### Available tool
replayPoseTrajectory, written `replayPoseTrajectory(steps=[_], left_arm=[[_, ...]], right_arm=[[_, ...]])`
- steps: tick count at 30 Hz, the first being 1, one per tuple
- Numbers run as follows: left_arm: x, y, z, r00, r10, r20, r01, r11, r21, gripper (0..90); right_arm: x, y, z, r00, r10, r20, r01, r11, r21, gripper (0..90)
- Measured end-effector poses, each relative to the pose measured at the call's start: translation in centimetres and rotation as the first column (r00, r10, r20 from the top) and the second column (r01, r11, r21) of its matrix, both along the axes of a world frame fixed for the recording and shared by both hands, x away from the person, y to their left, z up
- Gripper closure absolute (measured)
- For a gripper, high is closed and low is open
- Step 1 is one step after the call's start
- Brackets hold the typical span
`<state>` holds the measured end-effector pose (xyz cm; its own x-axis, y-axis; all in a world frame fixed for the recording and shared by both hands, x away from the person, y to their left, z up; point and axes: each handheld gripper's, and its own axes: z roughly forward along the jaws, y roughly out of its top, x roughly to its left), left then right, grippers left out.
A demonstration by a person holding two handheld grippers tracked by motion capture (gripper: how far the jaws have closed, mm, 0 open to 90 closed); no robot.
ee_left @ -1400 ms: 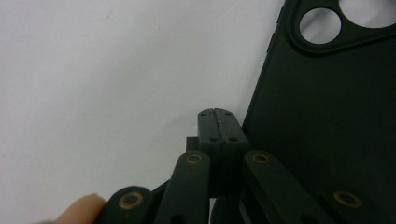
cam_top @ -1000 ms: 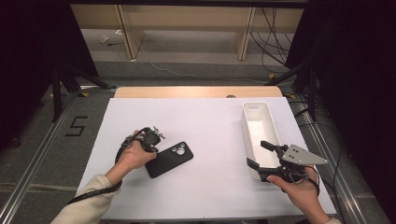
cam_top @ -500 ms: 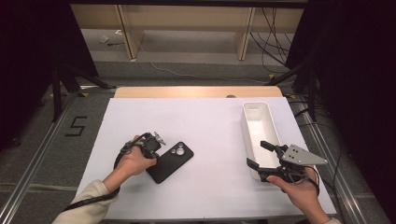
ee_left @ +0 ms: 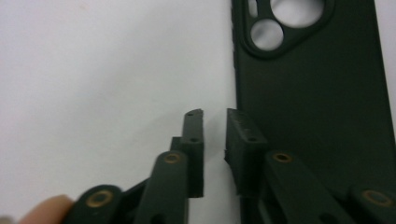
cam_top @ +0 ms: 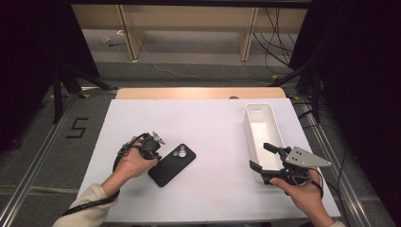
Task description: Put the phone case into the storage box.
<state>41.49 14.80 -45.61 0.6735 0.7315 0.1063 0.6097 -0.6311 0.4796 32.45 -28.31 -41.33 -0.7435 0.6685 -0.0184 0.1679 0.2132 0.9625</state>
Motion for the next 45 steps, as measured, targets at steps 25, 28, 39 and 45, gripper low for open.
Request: replayPoseTrajectory(steps=[25, 28, 39, 45], left_arm=[[-0.8, -3.6, -0.7, 0.9885, -0.126, -0.083, 0.123, 0.9917, -0.037, 2.8], [-0.8, -3.9, -0.8, 0.9869, -0.135, -0.089, 0.134, 0.9909, -0.017, 2.8], [-0.4, -4.4, -1.5, 0.9852, -0.129, -0.113, 0.131, 0.9912, 0.017, 1.0], [-0.2, -4.5, -2.0, 0.9832, -0.124, -0.134, 0.128, 0.9916, 0.020, 0.0]], right_arm=[[0.0, 0.1, 0.0, 1.0000, 0.004, 0.002, -0.004, 1.000, -0.004, 20.7], [0.0, 0.1, 0.0, 1.0000, 0.003, 0.001, -0.003, 1.000, -0.005, 20.7], [0.0, 0.1, 0.0, 1.0000, 0.005, 0.002, -0.005, 1.000, -0.005, 20.7], [0.0, 0.2, -0.1, 1.0000, 0.005, 0.000, -0.005, 1.000, -0.005, 20.7]])
